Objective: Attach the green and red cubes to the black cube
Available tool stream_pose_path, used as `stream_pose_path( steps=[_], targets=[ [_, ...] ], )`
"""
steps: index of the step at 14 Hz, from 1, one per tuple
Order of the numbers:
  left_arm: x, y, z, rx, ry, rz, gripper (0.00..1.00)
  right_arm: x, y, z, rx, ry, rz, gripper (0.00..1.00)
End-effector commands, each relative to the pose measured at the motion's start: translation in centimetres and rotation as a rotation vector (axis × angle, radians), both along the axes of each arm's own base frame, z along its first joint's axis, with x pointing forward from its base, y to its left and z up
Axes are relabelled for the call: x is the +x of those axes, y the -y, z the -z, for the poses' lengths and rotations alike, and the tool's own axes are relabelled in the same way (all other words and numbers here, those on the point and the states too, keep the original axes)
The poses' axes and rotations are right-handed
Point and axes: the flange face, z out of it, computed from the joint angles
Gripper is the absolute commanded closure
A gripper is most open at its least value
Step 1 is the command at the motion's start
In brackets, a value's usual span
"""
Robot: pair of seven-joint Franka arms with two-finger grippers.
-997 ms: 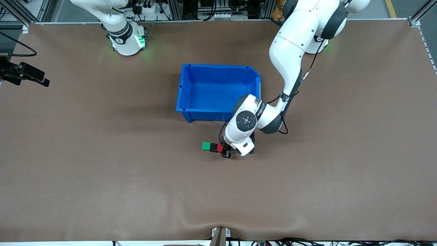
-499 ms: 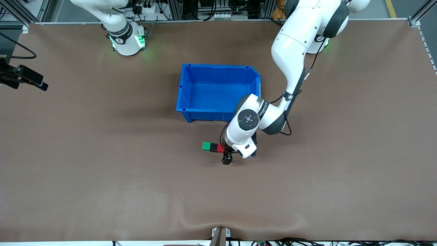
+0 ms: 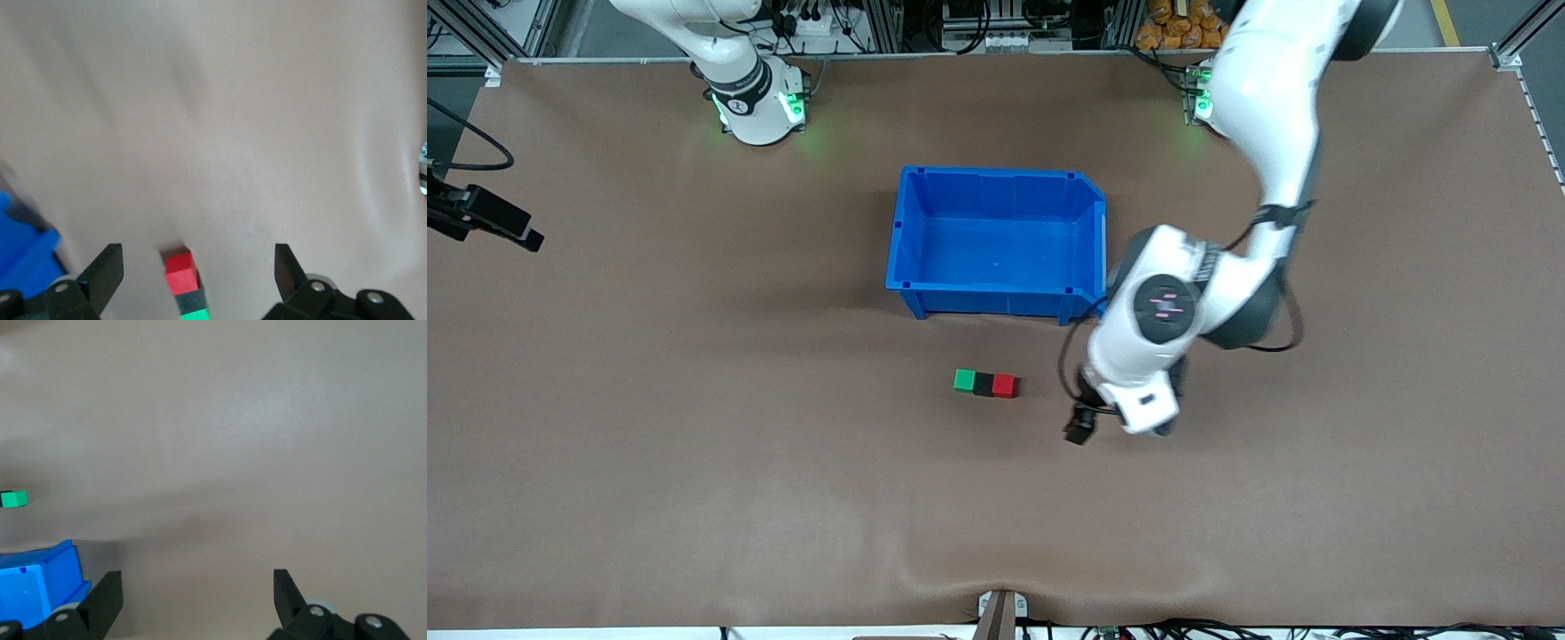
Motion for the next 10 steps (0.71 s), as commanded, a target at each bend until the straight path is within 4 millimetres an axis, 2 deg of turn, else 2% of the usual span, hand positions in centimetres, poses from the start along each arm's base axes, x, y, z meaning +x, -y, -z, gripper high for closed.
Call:
stream_pose_path(
  steps=[1,3,5,8,10],
  targets=[
    [-0.1,-4.2,-3.8,0.029,-0.019,0.109,0.00,0.3,-1.0,-0.3,-0.005,0.001,0.008,0.00],
    [0.2,-8.6,-6.6,0.042,-0.060,0.152,0.00,0.3,-0.9,-0.3,-0.003,0.001,0.008,0.00],
    [-0.1,-11.4,-9.0,0.046,-0.083,0.235,0.00,0.3,0.0,-0.4,-0.010,0.004,0.021,0.00],
    [-1.1,-16.5,-13.9,0.034,-0.084,0.434,0.00,0.1,1.4,-0.3,-0.008,-0.001,0.045,0.00],
    [-2.6,-17.8,-16.7,0.031,-0.079,0.557,0.00,0.1,1.4,-0.4,-0.008,0.002,0.047,0.00]
  ],
)
